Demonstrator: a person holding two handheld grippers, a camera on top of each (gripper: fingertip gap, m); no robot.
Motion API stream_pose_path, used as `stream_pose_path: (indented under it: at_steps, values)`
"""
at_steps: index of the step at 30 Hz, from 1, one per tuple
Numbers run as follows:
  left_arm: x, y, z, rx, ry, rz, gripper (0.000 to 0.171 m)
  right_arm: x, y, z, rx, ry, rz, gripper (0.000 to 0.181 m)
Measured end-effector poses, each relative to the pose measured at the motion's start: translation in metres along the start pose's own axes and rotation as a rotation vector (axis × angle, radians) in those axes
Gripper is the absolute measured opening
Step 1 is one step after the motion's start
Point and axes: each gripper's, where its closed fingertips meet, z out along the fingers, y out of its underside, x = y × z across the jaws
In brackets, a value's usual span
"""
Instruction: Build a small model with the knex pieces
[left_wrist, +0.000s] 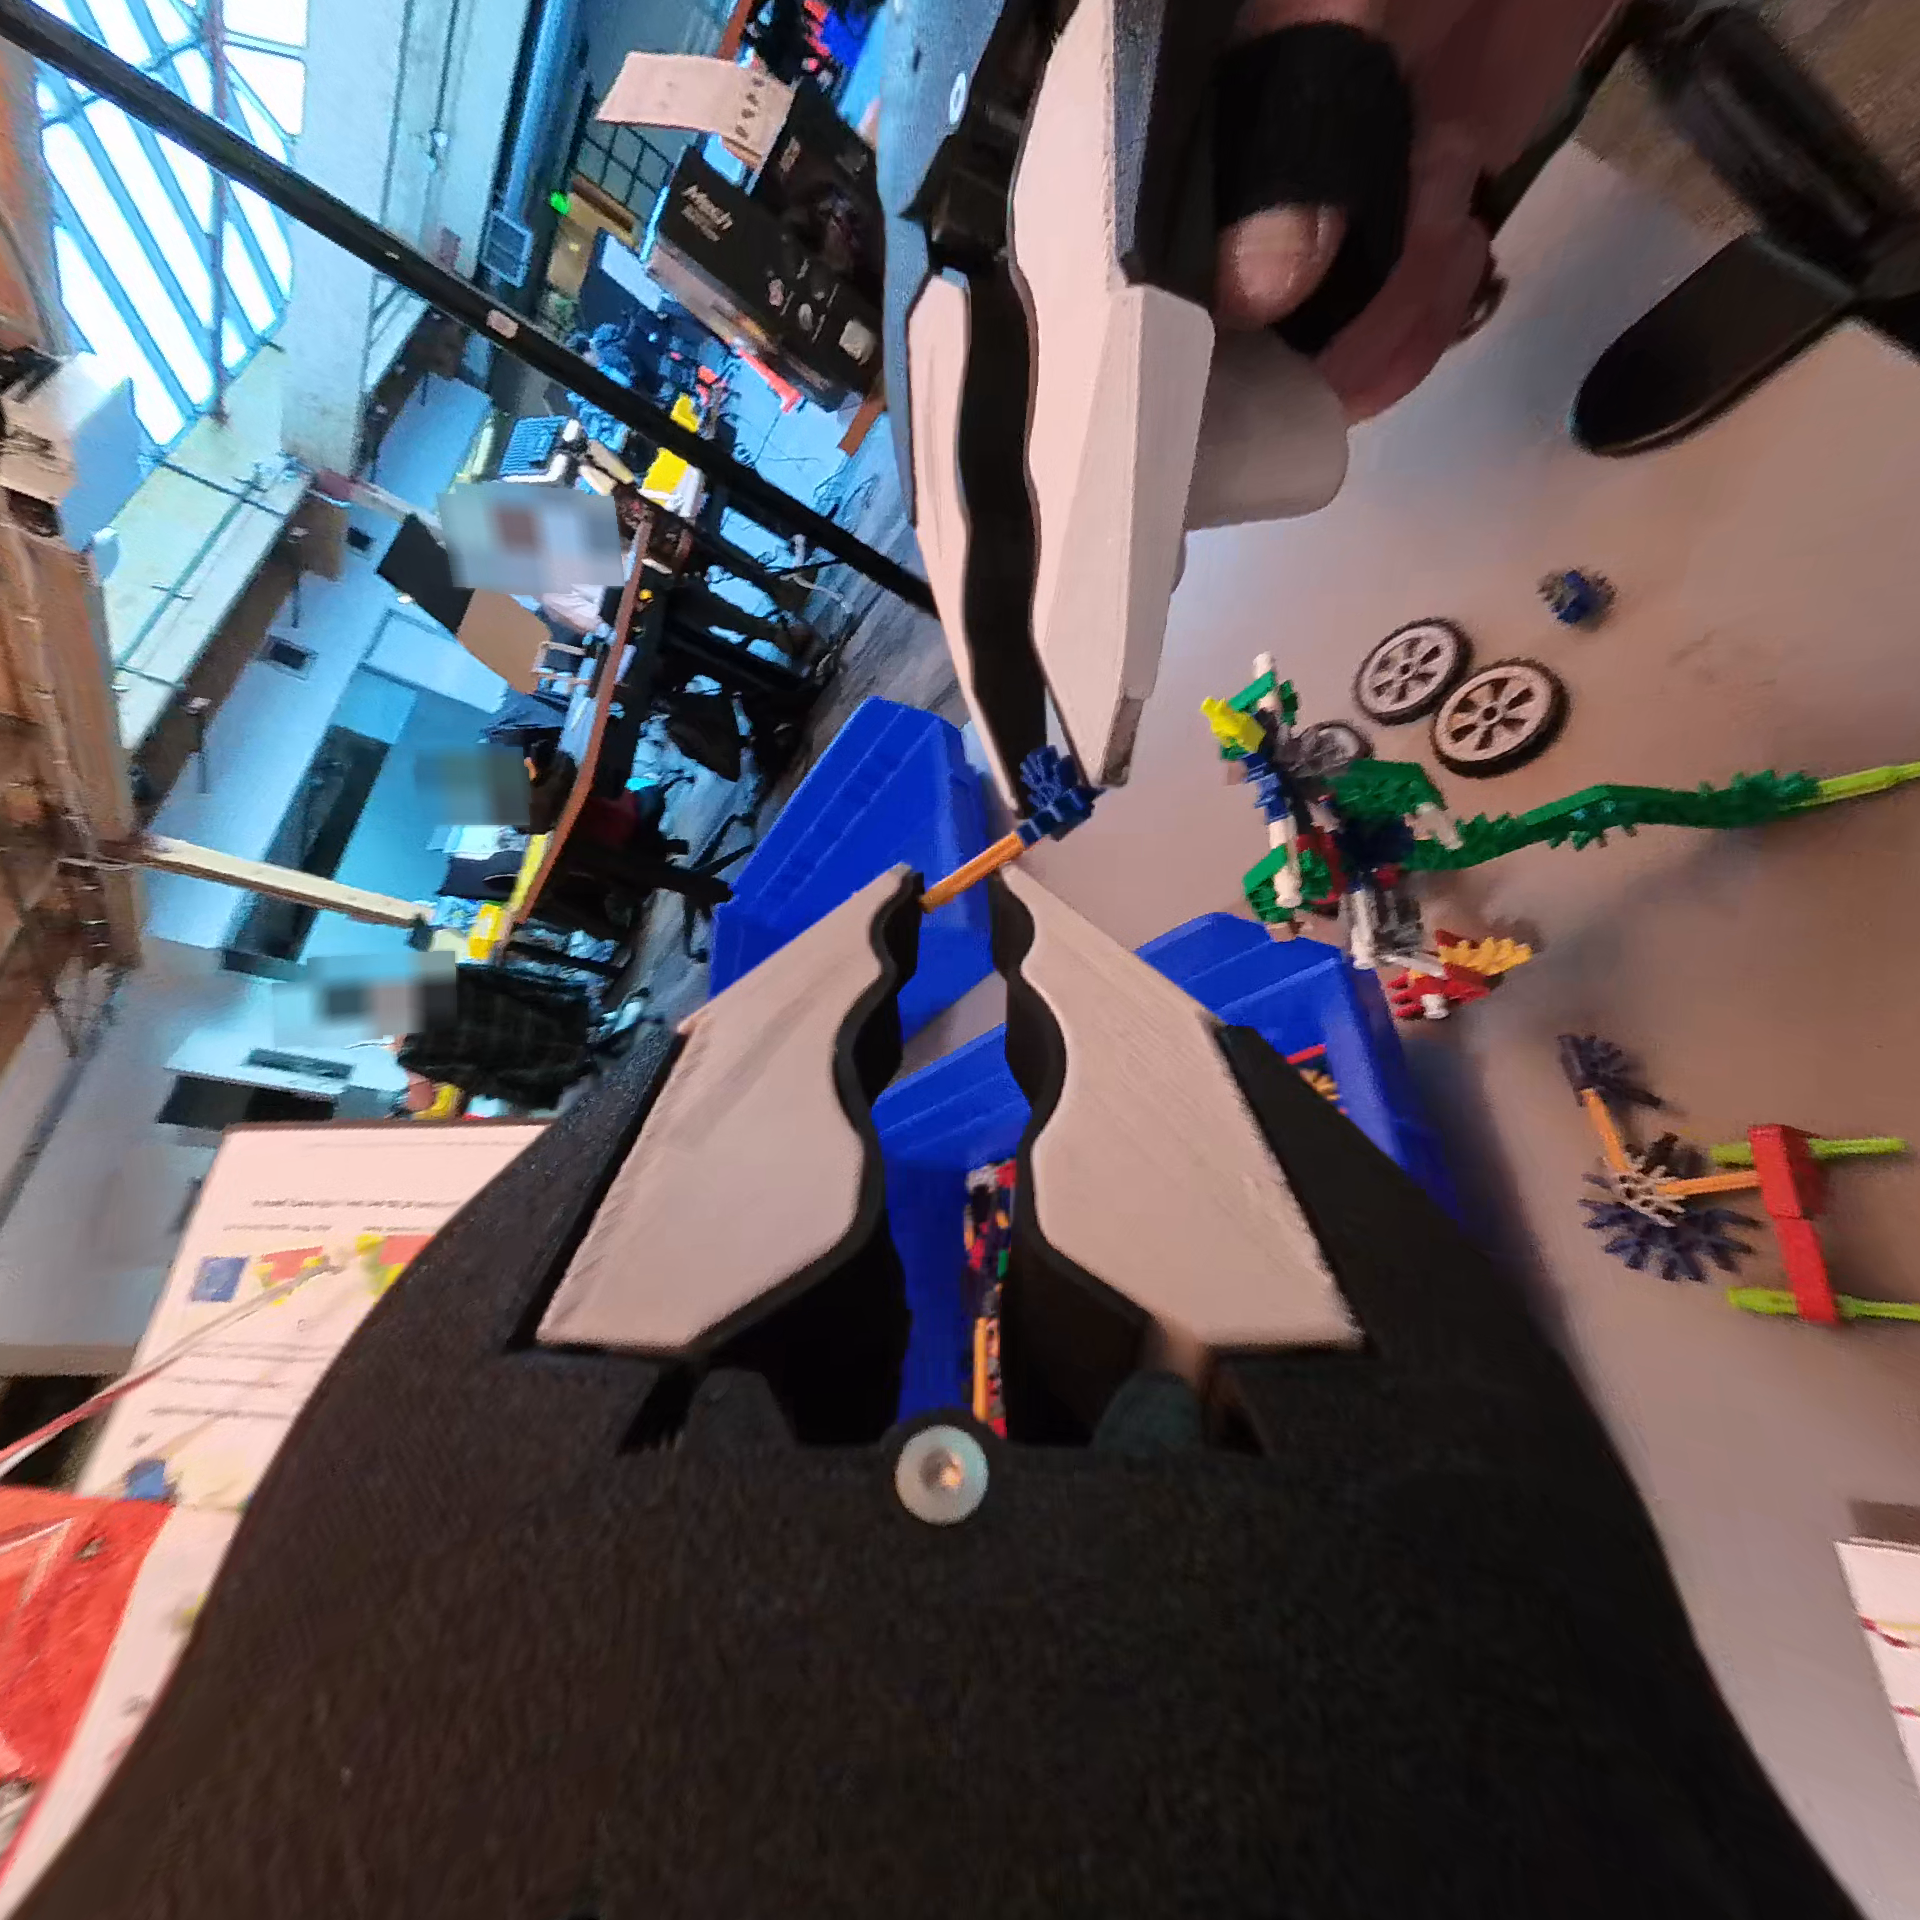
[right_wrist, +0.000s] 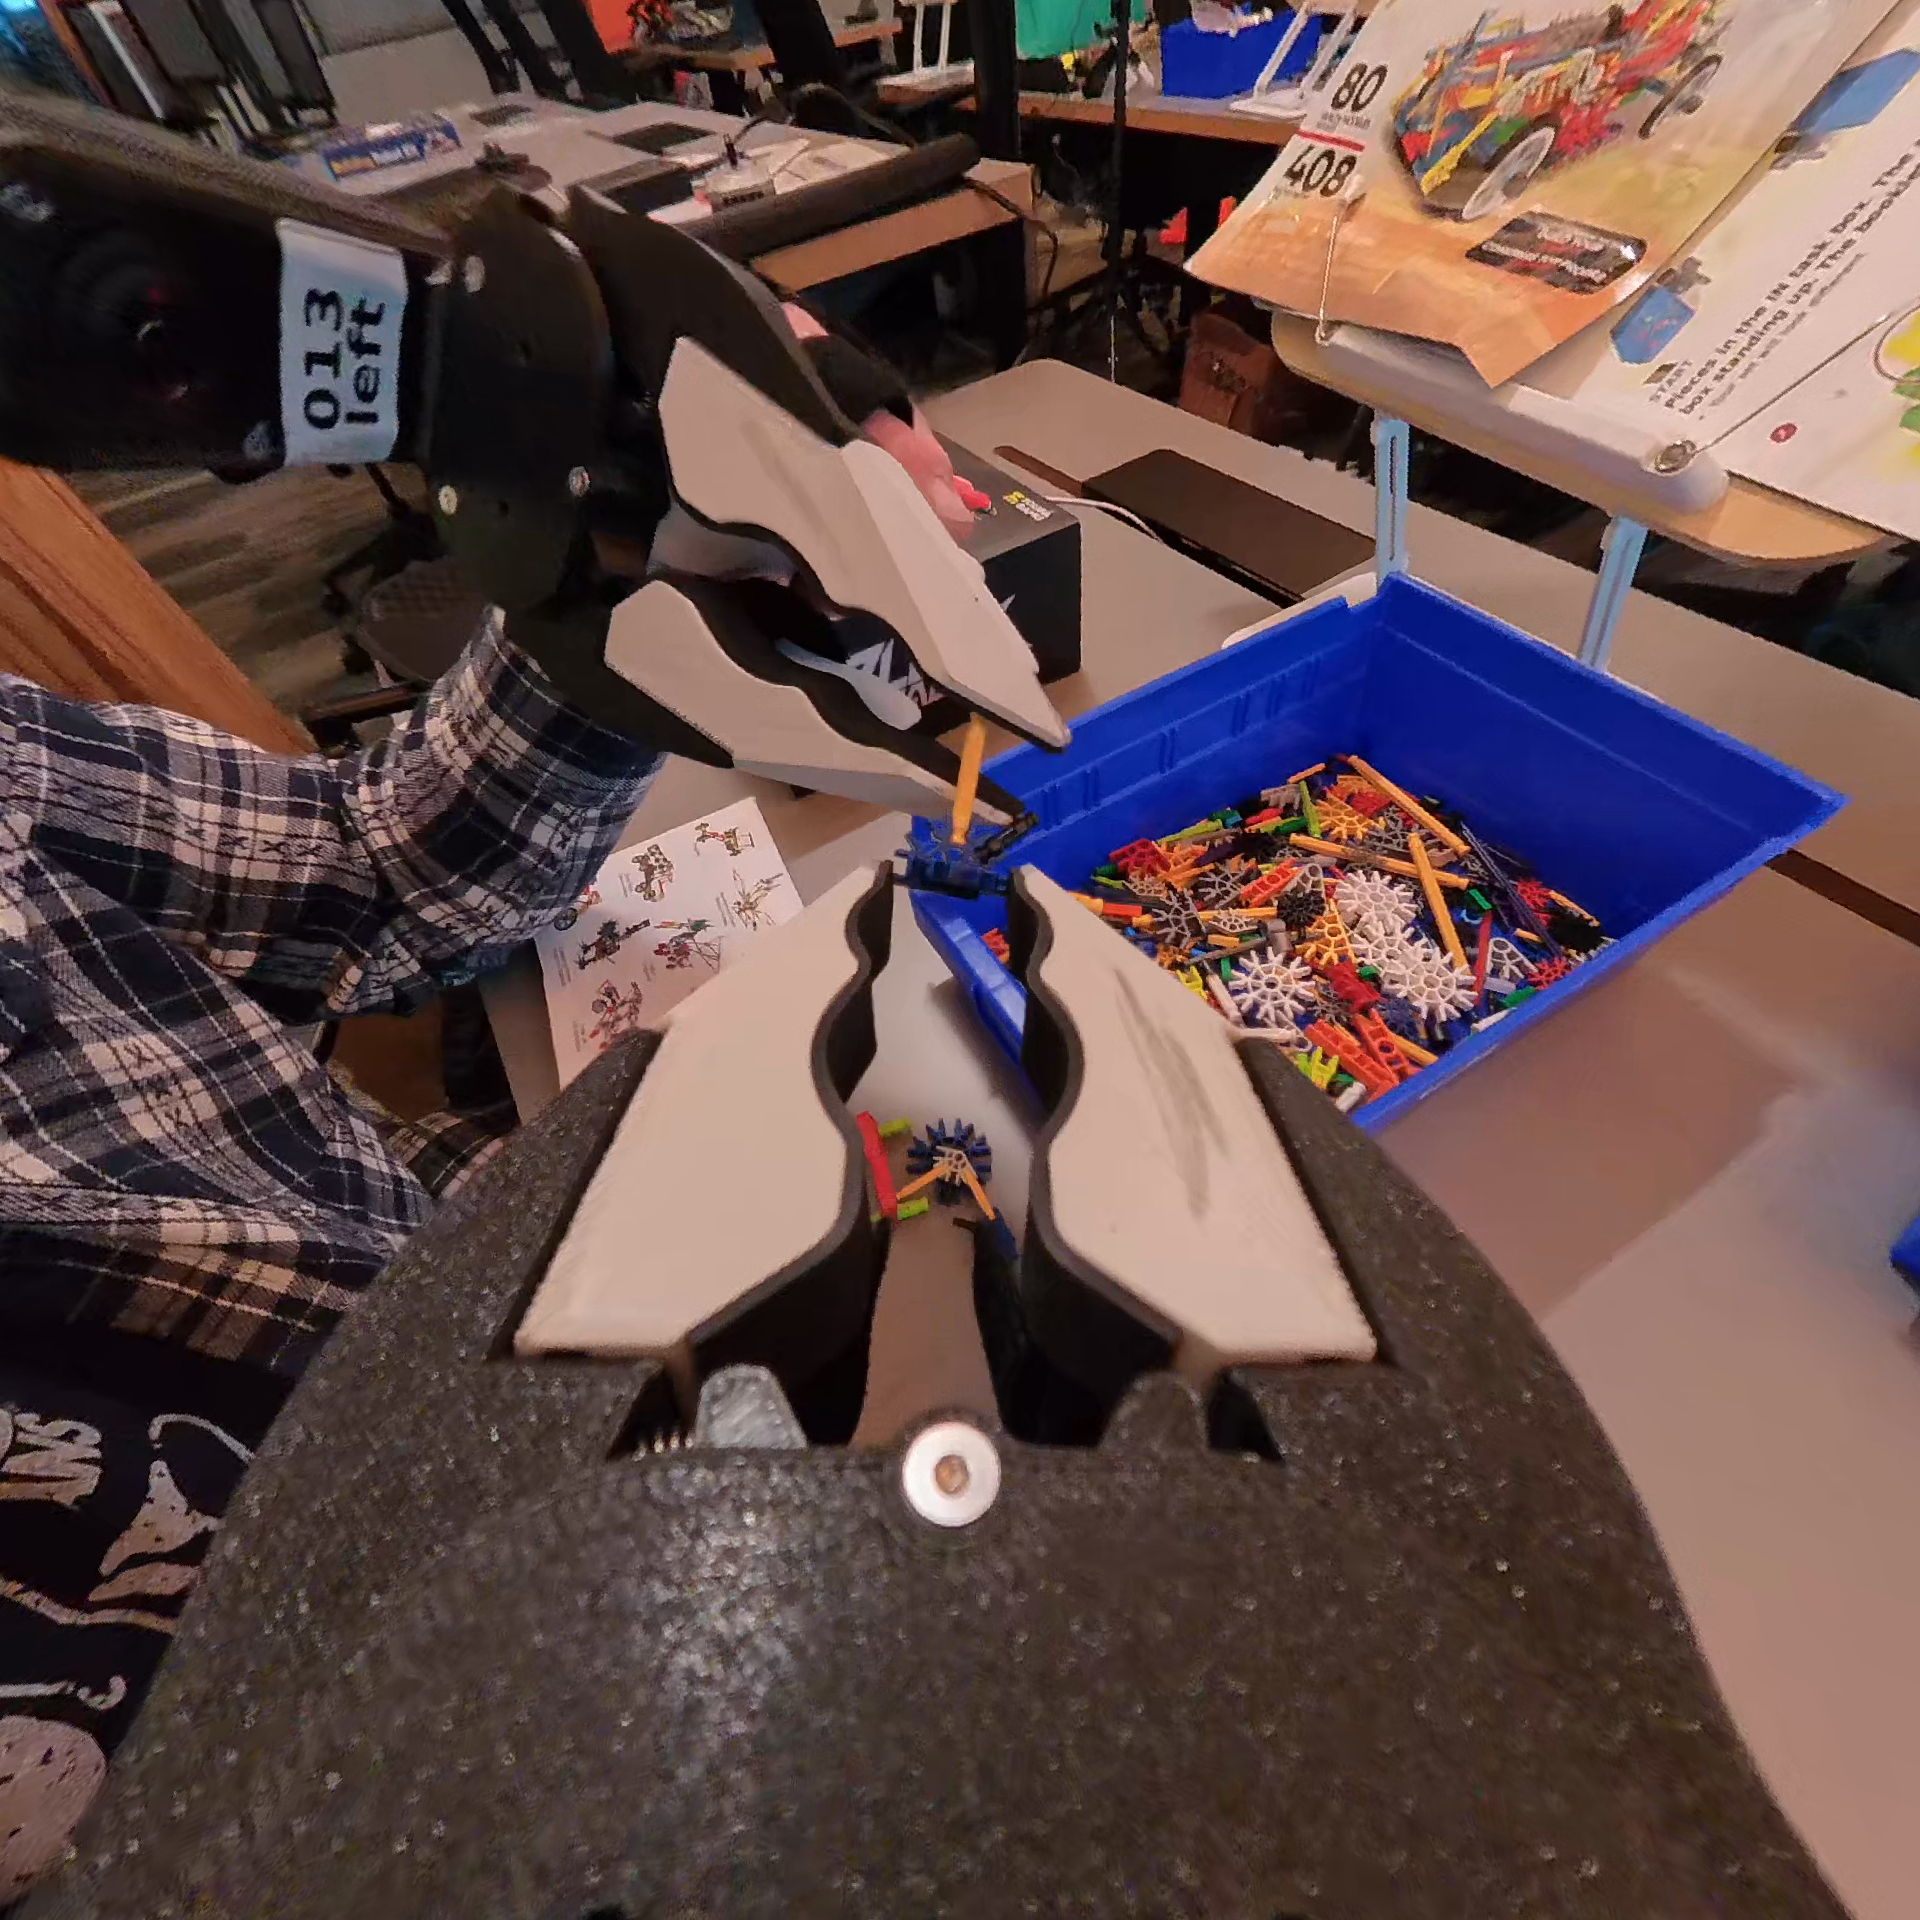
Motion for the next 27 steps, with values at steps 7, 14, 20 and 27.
stream_pose_path:
  at_steps: [7,14,20,27]
  values:
    - [-0.009,-0.001,0.005,-0.052,-0.114,0.100,0.022,0.016,-0.001,-0.001,-0.100,0.025,-0.002,0.020]
    - [-0.015,0.012,0.016,-0.128,-0.173,0.144,0.011,0.023,-0.008,0.001,-0.138,0.064,-0.041,0.020]
    - [-0.028,0.015,0.017,-0.113,-0.231,0.047,0.003,0.030,-0.026,0.001,-0.039,0.136,-0.087,0.020]
    - [-0.034,0.024,0.024,-0.135,-0.272,-0.021,0.000,0.041,-0.038,0.004,0.043,0.239,-0.130,0.020]
